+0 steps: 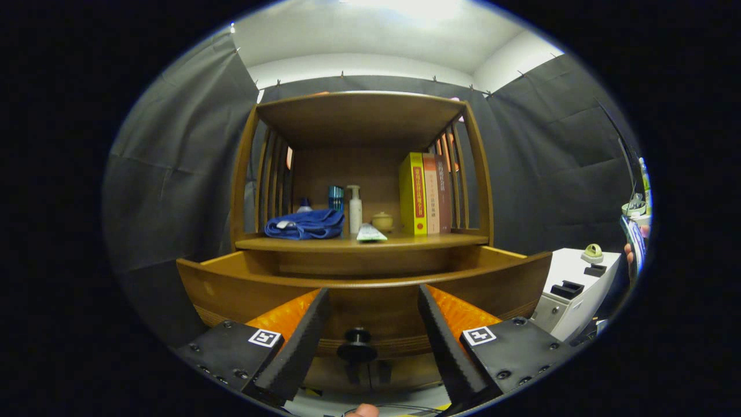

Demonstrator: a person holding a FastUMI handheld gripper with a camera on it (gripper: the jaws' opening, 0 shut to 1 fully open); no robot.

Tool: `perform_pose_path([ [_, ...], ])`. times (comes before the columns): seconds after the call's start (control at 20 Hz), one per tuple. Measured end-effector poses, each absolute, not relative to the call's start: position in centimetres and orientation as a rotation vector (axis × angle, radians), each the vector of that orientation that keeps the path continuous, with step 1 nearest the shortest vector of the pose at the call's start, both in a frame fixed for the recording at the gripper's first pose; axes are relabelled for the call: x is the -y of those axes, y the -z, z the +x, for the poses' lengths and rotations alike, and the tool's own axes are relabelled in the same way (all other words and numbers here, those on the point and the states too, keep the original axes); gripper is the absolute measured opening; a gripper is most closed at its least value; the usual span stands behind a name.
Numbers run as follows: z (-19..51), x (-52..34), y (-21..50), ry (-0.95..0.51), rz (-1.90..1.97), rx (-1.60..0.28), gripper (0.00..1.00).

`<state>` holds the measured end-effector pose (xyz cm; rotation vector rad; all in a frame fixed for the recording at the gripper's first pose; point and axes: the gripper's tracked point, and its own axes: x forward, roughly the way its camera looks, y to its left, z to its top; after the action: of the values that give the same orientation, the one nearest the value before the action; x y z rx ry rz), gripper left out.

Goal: Pull open the drawer, take out the items inside it, and place them on the countertop above the cabinet.

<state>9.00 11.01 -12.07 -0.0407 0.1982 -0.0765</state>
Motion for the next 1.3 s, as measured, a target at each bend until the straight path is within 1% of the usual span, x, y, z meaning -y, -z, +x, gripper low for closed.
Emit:
perform_pose_path([
  [0.15, 9.7, -11.1, 13.1, 0.077, -0.033, -0.214, 0.98],
  [0.25, 10.2, -11.6, 13.5, 0.053, -0.023, -0.215, 0.98],
  [0.4, 10.2, -11.3, 13.4, 0.057, 0.009, -0.194, 0.98],
  [0.65, 10.7, -11.2, 13.1, 0.044, -0.033, -0.217, 0.98],
  [1.3, 19.6, -10.8, 14.0, 0.042, -0.033, -0.256, 0.98],
])
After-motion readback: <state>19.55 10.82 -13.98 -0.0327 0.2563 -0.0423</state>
